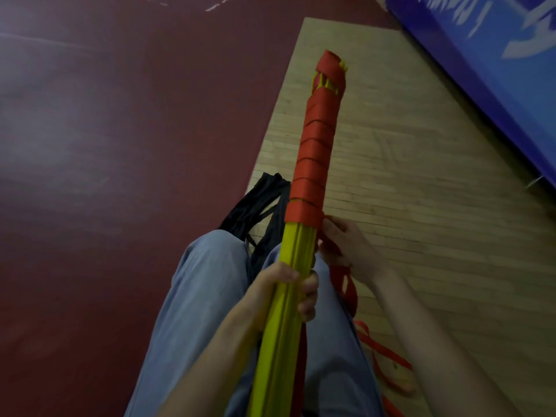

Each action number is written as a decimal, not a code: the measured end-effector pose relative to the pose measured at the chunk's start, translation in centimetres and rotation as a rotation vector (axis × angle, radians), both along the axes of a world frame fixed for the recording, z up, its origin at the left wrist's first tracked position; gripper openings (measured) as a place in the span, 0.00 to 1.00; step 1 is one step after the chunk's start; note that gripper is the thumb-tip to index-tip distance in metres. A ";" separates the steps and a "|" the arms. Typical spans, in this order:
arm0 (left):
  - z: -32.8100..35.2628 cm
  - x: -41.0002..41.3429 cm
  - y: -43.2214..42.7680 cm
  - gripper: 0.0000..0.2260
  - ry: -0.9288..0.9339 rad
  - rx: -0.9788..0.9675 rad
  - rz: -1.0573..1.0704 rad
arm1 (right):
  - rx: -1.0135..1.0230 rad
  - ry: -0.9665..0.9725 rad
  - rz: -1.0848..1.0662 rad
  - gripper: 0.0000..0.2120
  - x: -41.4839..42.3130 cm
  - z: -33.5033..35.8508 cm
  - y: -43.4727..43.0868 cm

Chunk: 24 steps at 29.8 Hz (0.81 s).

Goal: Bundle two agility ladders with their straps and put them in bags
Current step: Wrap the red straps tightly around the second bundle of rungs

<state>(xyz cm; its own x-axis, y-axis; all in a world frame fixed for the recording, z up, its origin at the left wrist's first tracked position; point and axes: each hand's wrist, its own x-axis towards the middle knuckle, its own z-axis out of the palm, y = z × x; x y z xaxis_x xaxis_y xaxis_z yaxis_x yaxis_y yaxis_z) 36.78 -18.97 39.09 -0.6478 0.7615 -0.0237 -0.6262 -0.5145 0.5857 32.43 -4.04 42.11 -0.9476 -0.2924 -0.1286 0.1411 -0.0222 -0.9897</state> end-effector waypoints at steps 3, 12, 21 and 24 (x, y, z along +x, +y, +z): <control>-0.5 -0.6 0.3 0.12 0.046 0.172 -0.069 | -0.041 -0.010 0.150 0.15 0.0 -0.2 -0.5; 1.3 -1.7 -1.8 0.27 0.071 -0.543 0.149 | 0.171 0.059 -0.108 0.06 -0.5 0.6 -0.8; 3.1 -1.2 -0.3 0.19 0.028 -0.641 0.371 | 0.182 0.141 -0.057 0.03 0.3 2.1 -0.6; 2.7 -0.3 -0.3 0.26 0.013 -0.485 0.284 | 0.171 0.105 0.058 0.12 0.4 2.0 -0.2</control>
